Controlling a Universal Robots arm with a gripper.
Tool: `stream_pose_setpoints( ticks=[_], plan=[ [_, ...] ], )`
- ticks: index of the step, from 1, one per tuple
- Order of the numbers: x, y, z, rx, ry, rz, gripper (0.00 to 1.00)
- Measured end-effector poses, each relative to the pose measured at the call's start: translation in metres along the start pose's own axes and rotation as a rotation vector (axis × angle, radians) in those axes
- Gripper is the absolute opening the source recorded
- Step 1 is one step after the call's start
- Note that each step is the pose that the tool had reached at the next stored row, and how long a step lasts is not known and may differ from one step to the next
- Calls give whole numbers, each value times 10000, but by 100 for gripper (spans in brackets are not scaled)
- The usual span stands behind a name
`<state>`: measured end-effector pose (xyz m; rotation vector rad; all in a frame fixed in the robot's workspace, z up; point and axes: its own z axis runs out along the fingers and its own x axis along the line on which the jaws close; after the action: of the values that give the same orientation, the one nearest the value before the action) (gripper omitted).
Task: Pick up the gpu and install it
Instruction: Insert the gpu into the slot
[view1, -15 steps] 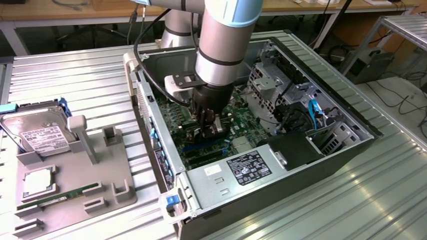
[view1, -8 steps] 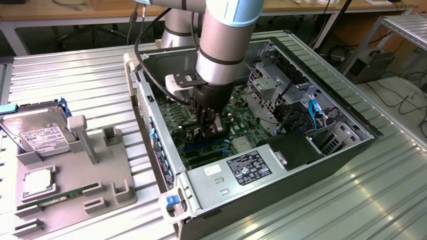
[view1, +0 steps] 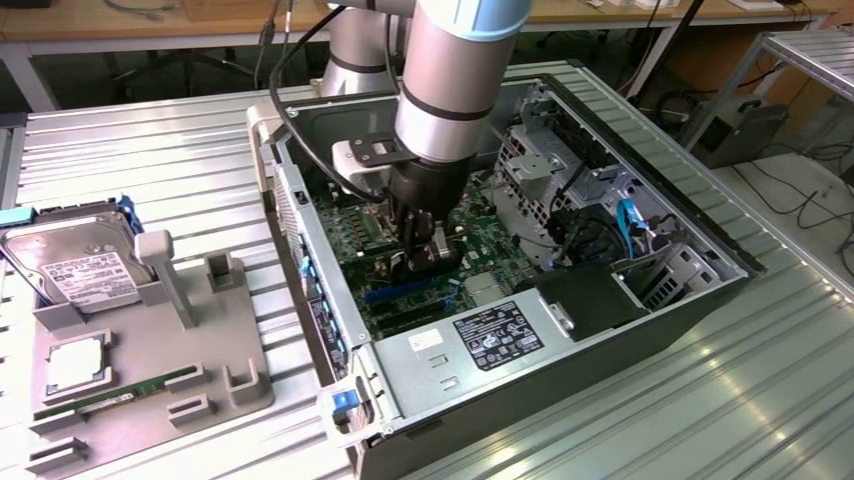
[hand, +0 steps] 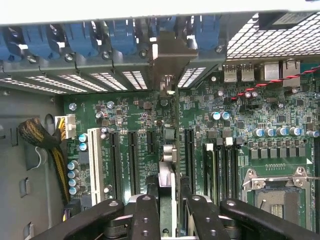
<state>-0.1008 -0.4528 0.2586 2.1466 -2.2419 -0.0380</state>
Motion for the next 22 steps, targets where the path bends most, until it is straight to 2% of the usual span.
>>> stream_pose_setpoints(
  ticks=[8,18,22],
  plan=[
    [-2,-51,-1,-1,2,0,26],
    [4,14,17,-5,2,9,26],
    [30,14,19,-51,2,14,26]
  ],
)
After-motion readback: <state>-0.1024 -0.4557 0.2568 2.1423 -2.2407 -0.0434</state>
